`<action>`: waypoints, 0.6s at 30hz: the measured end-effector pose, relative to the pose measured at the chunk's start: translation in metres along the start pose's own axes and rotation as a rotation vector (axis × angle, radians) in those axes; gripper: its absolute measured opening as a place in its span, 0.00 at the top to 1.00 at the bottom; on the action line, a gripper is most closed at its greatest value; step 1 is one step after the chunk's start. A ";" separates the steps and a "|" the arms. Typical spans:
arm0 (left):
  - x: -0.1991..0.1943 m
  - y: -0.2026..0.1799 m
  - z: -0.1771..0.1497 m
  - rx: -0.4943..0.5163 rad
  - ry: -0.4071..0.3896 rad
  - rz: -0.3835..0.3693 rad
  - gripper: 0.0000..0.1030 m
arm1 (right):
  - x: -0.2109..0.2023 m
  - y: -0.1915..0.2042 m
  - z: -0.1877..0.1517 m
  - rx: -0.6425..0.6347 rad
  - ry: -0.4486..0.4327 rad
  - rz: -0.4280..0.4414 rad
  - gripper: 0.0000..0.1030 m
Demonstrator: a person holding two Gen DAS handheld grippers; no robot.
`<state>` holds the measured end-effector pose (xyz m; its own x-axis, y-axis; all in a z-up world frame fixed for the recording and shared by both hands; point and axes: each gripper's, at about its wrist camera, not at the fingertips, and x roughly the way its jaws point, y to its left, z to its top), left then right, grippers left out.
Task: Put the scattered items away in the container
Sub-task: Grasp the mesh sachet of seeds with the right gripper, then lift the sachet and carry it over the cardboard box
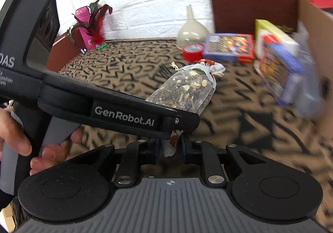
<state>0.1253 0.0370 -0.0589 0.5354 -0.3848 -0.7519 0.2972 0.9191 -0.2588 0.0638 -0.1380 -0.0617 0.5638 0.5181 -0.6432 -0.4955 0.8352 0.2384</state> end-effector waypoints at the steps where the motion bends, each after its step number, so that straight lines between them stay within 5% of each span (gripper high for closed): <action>1: -0.001 -0.010 -0.004 0.006 0.006 -0.009 0.40 | -0.008 -0.002 -0.005 0.000 -0.001 -0.010 0.78; 12: -0.006 -0.072 -0.029 0.076 0.045 -0.035 0.41 | -0.063 -0.012 -0.041 0.005 -0.004 -0.071 0.72; 14: -0.007 -0.069 -0.026 0.056 0.044 -0.042 0.38 | -0.062 -0.011 -0.039 0.008 -0.012 -0.069 0.67; 16: -0.007 -0.065 -0.023 0.039 0.047 -0.055 0.32 | -0.061 -0.011 -0.038 0.012 -0.025 -0.081 0.44; 18: -0.007 -0.061 -0.021 0.028 0.051 -0.056 0.27 | -0.063 -0.011 -0.037 0.012 -0.047 -0.092 0.40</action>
<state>0.0867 -0.0145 -0.0507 0.4762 -0.4302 -0.7669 0.3480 0.8931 -0.2850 0.0092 -0.1862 -0.0513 0.6371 0.4471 -0.6278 -0.4325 0.8816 0.1888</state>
